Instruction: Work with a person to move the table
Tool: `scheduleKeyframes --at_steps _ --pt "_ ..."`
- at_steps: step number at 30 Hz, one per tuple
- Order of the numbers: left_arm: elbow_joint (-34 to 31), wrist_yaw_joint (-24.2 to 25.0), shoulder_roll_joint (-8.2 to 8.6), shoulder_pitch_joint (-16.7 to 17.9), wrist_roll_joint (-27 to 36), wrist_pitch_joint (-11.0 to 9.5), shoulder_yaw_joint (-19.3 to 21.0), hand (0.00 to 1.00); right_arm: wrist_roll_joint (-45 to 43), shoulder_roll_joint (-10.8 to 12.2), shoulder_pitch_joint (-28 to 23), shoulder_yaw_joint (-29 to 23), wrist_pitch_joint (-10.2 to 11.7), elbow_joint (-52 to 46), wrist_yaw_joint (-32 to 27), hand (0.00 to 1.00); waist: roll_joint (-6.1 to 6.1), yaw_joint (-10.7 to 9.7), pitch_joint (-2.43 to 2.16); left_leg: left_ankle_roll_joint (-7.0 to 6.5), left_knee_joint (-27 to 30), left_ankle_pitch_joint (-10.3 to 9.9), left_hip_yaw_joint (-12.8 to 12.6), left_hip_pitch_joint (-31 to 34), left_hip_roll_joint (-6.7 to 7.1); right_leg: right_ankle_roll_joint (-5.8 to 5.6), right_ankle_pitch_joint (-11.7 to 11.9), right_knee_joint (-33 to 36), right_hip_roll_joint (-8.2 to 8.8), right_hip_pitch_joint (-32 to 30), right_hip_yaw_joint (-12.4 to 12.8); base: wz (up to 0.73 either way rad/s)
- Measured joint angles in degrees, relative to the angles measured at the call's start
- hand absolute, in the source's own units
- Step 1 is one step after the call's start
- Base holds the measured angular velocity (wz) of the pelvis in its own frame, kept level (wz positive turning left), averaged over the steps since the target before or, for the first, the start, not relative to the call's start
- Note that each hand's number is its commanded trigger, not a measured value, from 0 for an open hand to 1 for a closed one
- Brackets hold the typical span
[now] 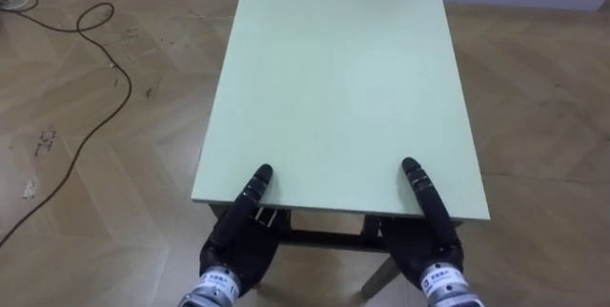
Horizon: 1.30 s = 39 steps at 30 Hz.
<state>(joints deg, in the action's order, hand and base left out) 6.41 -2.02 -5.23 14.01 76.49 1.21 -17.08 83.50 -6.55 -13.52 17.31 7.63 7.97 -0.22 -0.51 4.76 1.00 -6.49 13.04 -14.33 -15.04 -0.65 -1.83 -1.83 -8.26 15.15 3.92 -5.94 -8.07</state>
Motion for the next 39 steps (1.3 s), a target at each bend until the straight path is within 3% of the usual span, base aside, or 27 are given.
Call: scheduleKeyframes --at_steps 9,20,24,28,30,31,32,33,34,35,36,37,39 --pt "-0.01 -0.02 0.06 0.1 0.42 0.0 0.14 1.0 -0.64 -0.32 0.28 0.73 1.04 -0.17 0.01 1.0 -0.19 0.2 0.11 1.09 0.48 0.27 0.78 1.22 -1.41 1.09 0.67 -1.61 -1.16 0.21 -1.51 0.04" --pt "-0.01 0.0 -0.06 0.12 0.38 -0.02 0.1 1.0 -0.66 -0.55 0.49 0.34 0.91 -0.21 0.14 1.0 -0.37 -1.31 0.21 1.13 0.71 0.27 2.09 2.08 -1.32 1.08 0.67 -1.39 -0.75 0.06 -2.45 0.06" --pt "0.01 -0.01 -0.37 0.22 0.89 -0.35 -0.58 1.0 -0.23 -1.11 0.43 1.12 1.01 -0.21 0.14 1.0 -0.35 -1.94 0.23 1.11 2.88 0.27 2.54 2.79 -0.85 0.99 0.58 2.34 0.18 -1.25 -2.97 0.07" --pt "0.0 0.0 -0.64 0.22 1.56 -0.62 -0.89 1.0 -0.08 -1.06 0.7 0.58 -0.07 -0.21 0.25 1.0 0.01 -3.27 0.09 0.99 5.47 0.31 2.37 5.69 0.81 0.8 0.69 8.16 1.25 -6.06 2.62 0.0" --pt "-0.04 0.06 -0.68 0.21 1.7 -0.73 -0.98 1.0 -0.21 -0.99 0.71 0.5 -0.13 -0.21 0.26 1.0 0.19 -3.75 0.12 -0.7 5.14 0.98 -1.03 6.68 0.57 -0.53 -0.09 9.94 2.43 -6.54 2.88 0.29" --pt "-0.01 -0.24 -0.75 -0.11 1.36 -0.09 -1.23 1.0 0.25 -0.45 -0.64 0.05 0.23 -0.47 0.34 1.0 1.28 -5.11 0.08 -2.45 5.37 1.46 -5.64 6.76 1.26 -1.32 -3.54 21.26 5.26 -7.17 0.84 0.79" --pt "-0.04 -0.32 -0.78 -0.21 0.05 0.24 -1.53 1.0 1.0 0.31 -3.05 -0.29 0.64 -1.63 0.38 1.0 3.37 -4.46 -0.37 -2.81 4.38 1.66 -8.33 5.52 2.65 -1.73 -5.87 30.92 7.52 -6.83 0.2 0.69" --pt "-0.1 -0.17 -0.94 -0.11 -0.23 0.19 -1.6 1.0 1.35 0.48 -3.52 -0.29 0.78 -1.78 0.38 1.0 4.19 -3.91 -0.42 -2.82 3.95 1.66 -9.53 5.33 3.1 -1.74 -6.45 33.49 8.12 -6.29 0.15 -0.04" --pt "-0.14 0.14 -1.23 -0.05 -0.68 0.17 -1.07 1.0 1.38 0.35 -3.54 -0.07 1.06 -1.77 0.38 1.0 5.01 -2.7 -0.23 -2.89 4.54 1.69 -11.94 5.59 3.24 -1.7 -6.52 33.73 8.76 -4.36 0.22 -0.66" --pt "-0.14 0.61 -1.4 0.18 -0.57 0.21 -0.63 1.0 1.12 0.02 -3.18 0.59 1.25 -1.95 0.38 1.0 5.11 -1.05 -0.26 -2.92 5.49 1.68 -13.44 6.34 2.95 -1.69 -6.52 29.46 9.13 -2.21 0.63 -0.84" --pt "-0.14 1.01 -1.38 0.38 -0.56 0.24 -0.35 1.0 0.91 -0.12 -2.91 0.89 1.3 -1.95 0.37 1.0 5.08 -0.28 -0.24 -2.94 6.12 1.65 -13.46 6.93 2.66 -1.91 -6.92 26.09 9.09 -0.95 0.97 -0.94" --pt "-0.18 1.85 -1.16 0.77 -0.57 0.26 0.41 1.0 0.32 0.02 -2.07 1.77 1.32 -1.93 0.37 1.0 4.96 0.69 -0.15 -2.86 7.8 1.61 -12.68 8.55 1.91 -2.53 -8.75 19.76 8.59 0.95 0.62 -0.79" --pt "-0.37 2.43 -0.96 0.81 -0.35 0.28 1.42 1.0 -0.58 0.08 -0.22 2.01 1.16 -1.47 0.29 1.0 4.43 1.53 0.35 -2.17 15.0 1.25 -9.45 13.18 -0.57 -2.25 -8.47 13.27 6.21 2.95 0.49 -0.51"
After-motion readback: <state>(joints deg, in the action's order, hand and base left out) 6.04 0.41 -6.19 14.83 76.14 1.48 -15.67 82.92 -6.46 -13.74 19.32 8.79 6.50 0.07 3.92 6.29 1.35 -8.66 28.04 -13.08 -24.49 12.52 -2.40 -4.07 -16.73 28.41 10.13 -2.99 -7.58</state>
